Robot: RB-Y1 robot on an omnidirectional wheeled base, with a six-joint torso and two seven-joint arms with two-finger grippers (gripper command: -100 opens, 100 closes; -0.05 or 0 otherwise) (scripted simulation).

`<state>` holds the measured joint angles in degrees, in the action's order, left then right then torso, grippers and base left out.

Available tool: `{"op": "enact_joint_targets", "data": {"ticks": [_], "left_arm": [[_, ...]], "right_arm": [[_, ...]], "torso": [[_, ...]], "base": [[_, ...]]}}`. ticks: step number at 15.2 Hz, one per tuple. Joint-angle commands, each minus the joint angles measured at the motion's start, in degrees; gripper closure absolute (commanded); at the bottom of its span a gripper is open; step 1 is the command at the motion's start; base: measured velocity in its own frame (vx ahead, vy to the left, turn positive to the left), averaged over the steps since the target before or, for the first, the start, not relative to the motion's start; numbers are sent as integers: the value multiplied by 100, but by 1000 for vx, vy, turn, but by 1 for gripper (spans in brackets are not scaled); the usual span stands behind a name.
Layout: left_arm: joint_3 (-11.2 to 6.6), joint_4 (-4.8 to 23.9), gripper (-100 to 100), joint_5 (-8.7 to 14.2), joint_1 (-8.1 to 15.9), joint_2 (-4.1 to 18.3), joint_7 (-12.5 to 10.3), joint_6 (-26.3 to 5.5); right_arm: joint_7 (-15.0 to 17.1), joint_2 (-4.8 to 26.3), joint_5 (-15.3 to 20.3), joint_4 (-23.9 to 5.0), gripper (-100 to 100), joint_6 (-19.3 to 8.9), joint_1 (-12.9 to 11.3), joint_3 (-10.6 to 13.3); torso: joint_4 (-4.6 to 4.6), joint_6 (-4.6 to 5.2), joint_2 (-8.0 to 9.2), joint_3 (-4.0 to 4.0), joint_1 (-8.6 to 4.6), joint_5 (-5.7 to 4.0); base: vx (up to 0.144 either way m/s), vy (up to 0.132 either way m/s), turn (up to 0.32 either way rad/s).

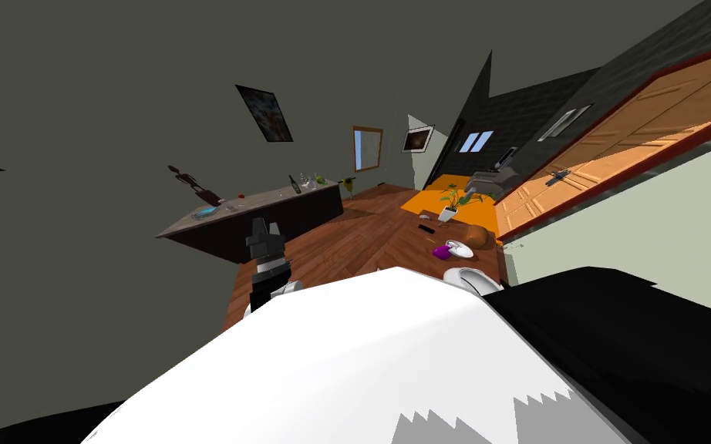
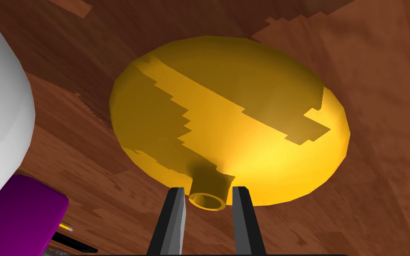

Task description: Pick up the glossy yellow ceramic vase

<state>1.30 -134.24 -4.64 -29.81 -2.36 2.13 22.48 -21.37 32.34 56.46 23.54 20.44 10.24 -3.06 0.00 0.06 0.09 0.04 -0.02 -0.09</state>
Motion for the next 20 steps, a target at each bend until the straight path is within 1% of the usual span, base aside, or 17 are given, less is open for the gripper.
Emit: {"op": "enact_joint_targets", "data": {"ticks": [1, 2, 3, 4, 5, 6, 7, 8, 9, 10, 11, 13, 14, 15, 18, 19, 20], "left_arm": [[0, 0, 0, 0, 0, 0, 0, 0], [0, 0, 0, 0, 0, 0, 0, 0], [0, 0, 0, 0, 0, 0, 0, 0], [0, 0, 0, 0, 0, 0, 0, 0], [0, 0, 0, 0, 0, 0, 0, 0], [0, 0, 0, 0, 0, 0, 0, 0], [0, 0, 0, 0, 1, 0, 0, 0], [0, 0, 0, 0, 0, 0, 0, 0], [0, 0, 0, 0, 0, 0, 0, 0], [0, 0, 0, 0, 1, 0, 0, 0], [0, 0, 0, 0, 0, 0, 0, 0], [0, 0, 0, 0, 1, 0, 0, 0], [0, 0, 0, 0, 1, 0, 0, 0], [0, 0, 0, 0, 0, 0, 0, 0], [0, 0, 0, 0, 1, 0, 0, 0], [0, 0, 0, 0, 1, 0, 0, 0], [0, 0, 0, 0, 0, 0, 0, 0]], "right_arm": [[178, 21, 31, 113, 100, -62, 33, 121], [373, 80, 58, 70, 100, -89, -160, 353], [373, 80, 58, 70, 100, -89, -160, 407], [569, 139, 85, 27, 100, -117, -353, 604], [569, 139, 85, 148, 100, -117, -293, 693], [569, 139, 85, 113, 100, -117, -353, 693], [764, 198, 112, -16, 100, -144, -546, 862], [764, 198, 112, -16, 100, -144, -546, 979], [764, 198, 112, -16, 100, -144, -546, 979], [960, 257, 139, -59, 100, -172, -739, 1173], [960, 257, 139, -59, 100, -172, -739, 1264], [960, 257, 139, -59, 100, -172, -739, 1264], [1155, 316, 166, -101, 100, -199, -932, 1550], [1155, 316, 166, -101, 100, -199, -932, 1514], [1155, 316, 166, -101, 100, -199, -932, 1550], [1294, 375, 193, -144, 100, -227, -1125, 1773], [1351, 375, 193, -144, 100, -227, -1125, 1836]], "torso": [[0, 0, 0, 0, 0, 0], [1, -1, 1, 1, 1, 0], [2, 0, 4, 3, 2, 3], [3, -3, 5, 4, 3, 1], [4, -2, 9, 6, 5, 2], [4, -3, 9, 6, 5, 1], [4, -5, 5, 5, 3, 1], [4, -3, 5, 5, 4, 3], [4, -2, 6, 4, 4, 3], [3, -2, 5, 4, 3, 4], [4, -1, 5, 5, 4, 7], [3, -3, 4, 4, 4, 5], [3, -4, 2, 3, 4, 5], [4, -4, 0, 2, 4, 5], [4, -4, 3, 4, 6, 8], [4, -5, 0, 3, 5, 8], [4, -2, 2, 3, 5, 10]], "base": [[-20, 15, -63], [-27, 18, -143], [-36, 17, -135], [-45, 17, -161], [-44, 16, -144], [-31, 14, -43], [-31, 14, -109], [-34, 14, -127], [-23, 10, -45], [-26, 11, -139], [-29, 13, -145], [-19, 7, -14], [-22, 5, -118], [-29, 12, -132], [-14, 6, -12], [-16, 2, -124], [-29, 8, -146]]}}
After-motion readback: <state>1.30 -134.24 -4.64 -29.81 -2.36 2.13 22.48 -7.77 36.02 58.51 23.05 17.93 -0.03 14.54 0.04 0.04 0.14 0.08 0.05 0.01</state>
